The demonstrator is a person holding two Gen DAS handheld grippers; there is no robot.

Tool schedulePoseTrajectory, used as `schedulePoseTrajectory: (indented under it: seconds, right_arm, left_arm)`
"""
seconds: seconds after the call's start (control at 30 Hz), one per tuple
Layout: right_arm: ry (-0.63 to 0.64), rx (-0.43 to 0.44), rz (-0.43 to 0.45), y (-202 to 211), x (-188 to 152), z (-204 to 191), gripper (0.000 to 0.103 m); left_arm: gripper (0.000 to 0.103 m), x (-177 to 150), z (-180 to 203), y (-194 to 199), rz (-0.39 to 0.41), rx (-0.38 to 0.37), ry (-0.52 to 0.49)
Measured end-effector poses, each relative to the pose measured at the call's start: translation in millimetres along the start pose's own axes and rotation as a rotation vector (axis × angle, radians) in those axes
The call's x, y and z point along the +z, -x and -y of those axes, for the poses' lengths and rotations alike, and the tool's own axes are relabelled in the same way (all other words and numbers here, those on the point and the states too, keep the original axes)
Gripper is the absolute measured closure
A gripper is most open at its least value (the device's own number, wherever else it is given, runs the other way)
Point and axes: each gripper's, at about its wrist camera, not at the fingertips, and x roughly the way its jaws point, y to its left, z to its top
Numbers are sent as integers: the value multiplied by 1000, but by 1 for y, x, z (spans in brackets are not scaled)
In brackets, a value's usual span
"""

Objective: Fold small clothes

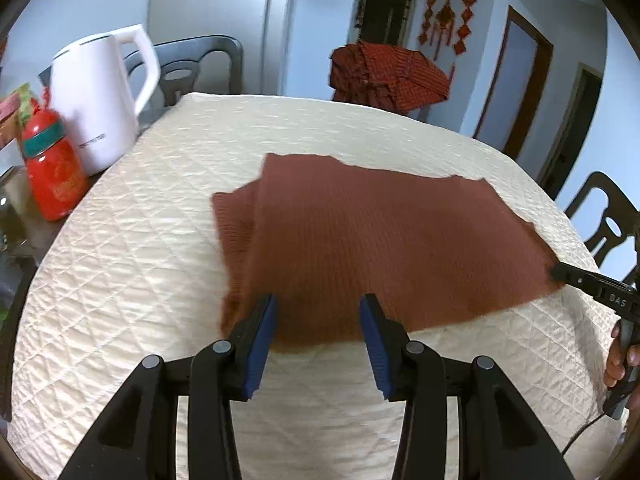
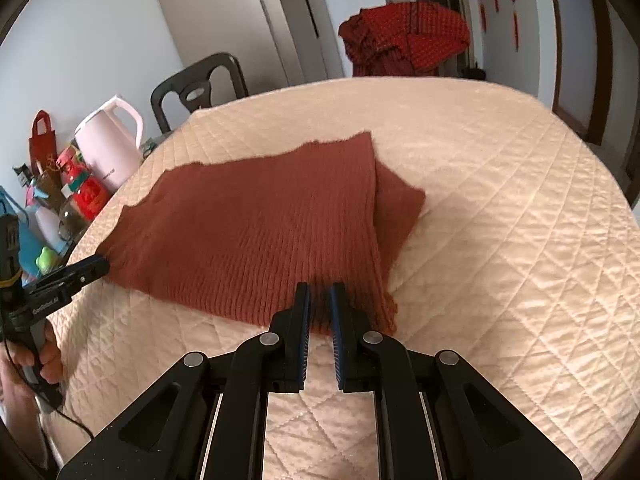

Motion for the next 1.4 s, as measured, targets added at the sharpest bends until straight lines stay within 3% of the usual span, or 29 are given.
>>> schedulePoseTrajectory:
  seconds: [0.1, 0.4, 0.77, 0.9, 0.97, 1.13, 1.23, 1.4]
  right_arm:
    - [-20, -14, -24, -9, -3, 7, 93]
    - [-59, 11, -20, -10, -4, 15, 97]
    - [-75, 7, 28, 4, 1, 19, 95]
    - [-77, -4, 4, -10, 2, 24, 95]
    - [-104, 4, 3, -8, 4, 27, 95]
    - [-61, 16, 42, -2, 25, 12, 95]
    - [-42, 27, 20, -21, 40, 4, 95]
    - [-75, -21, -13, -47, 43, 20, 95]
  left_arm:
    - [57, -3, -13, -8, -36, -36, 52]
    - [57, -3, -26, -14, -46, -115, 123]
    - [57, 6, -16, -2, 7, -95, 46]
    - [57, 6, -18, -21, -51, -104, 59]
    - [57, 6, -17, -15, -37, -100, 52]
    - [57, 33, -2, -10, 9, -78, -10]
    - [57, 55, 3, -30, 1, -104, -18]
    - [57, 60, -8, -69, -61, -57, 9]
